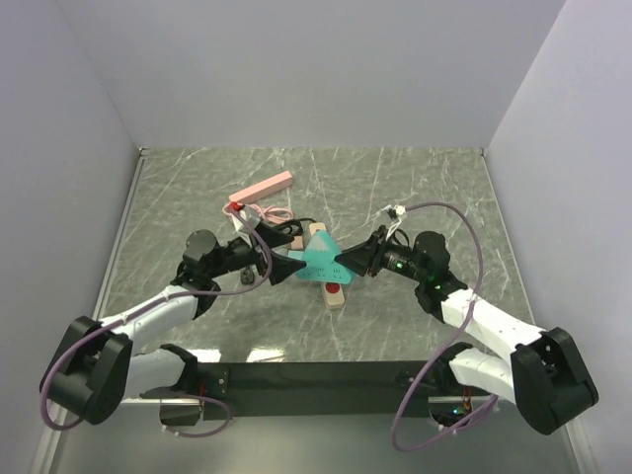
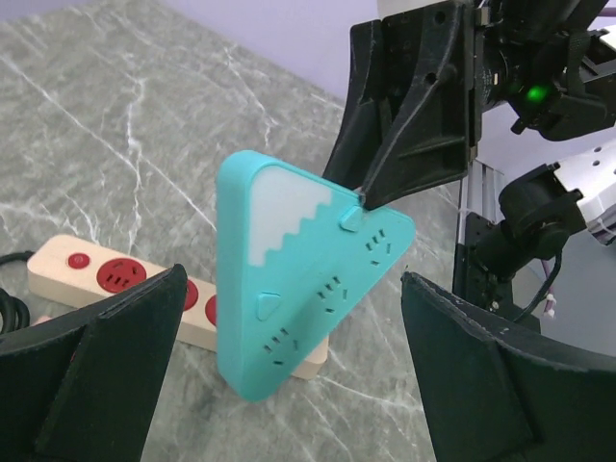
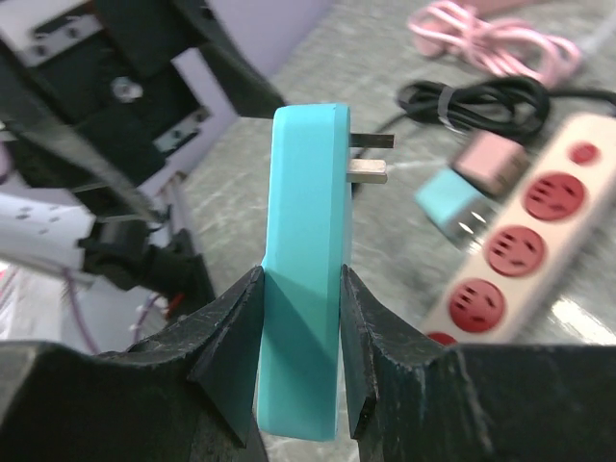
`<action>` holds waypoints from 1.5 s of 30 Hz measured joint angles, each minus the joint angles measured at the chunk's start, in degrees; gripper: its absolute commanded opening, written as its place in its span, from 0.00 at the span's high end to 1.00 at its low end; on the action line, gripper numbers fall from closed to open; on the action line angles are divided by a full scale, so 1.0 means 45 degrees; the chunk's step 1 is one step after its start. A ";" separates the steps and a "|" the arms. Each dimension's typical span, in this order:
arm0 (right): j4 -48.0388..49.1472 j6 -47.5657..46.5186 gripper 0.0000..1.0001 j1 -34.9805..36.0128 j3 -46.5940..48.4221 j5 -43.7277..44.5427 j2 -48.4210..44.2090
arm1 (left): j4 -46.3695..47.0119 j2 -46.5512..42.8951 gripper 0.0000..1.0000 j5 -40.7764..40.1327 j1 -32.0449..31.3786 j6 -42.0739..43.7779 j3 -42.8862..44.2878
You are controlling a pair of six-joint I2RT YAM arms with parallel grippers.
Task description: Insert the plug
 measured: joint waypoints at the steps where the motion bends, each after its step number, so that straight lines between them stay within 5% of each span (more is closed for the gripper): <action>1: 0.0131 0.0063 1.00 -0.0010 0.0053 -0.0238 -0.0073 | 0.0015 -0.0146 0.01 -0.0005 0.0000 -0.0029 -0.0015; 12: 0.1195 0.0617 1.00 -0.0010 0.0141 -0.2132 -0.1107 | 0.0068 -0.0427 0.01 0.0058 0.0000 -0.0117 -0.0063; 26: 0.2093 0.0777 1.00 -0.0019 0.0185 -0.3181 -0.0806 | 0.1642 -0.0029 0.03 0.2341 -0.0777 -0.1370 -0.0423; 33: 0.2093 0.0758 1.00 -0.0015 0.0583 -0.3551 -0.0661 | 0.0986 0.0510 0.46 0.2380 -0.1239 -0.1117 -0.0039; 38: 0.2181 0.0495 1.00 -0.0068 0.0738 -0.3842 -0.0622 | 0.0787 0.0816 0.95 0.2803 -0.1399 -0.1219 0.0151; 43: 0.1938 -0.0019 1.00 -0.0141 0.0947 -0.3993 -0.0500 | 0.0777 0.1151 0.99 0.3016 -0.1472 -0.1214 0.0321; 44: 0.1841 -0.0107 0.97 -0.0141 0.1010 -0.3993 -0.0471 | 0.0782 0.1205 0.99 0.3026 -0.1486 -0.1263 0.0335; 45: 0.1710 -0.0238 0.83 -0.0141 0.1088 -0.3988 -0.0442 | 0.0787 0.1234 0.99 0.3016 -0.1486 -0.1302 0.0345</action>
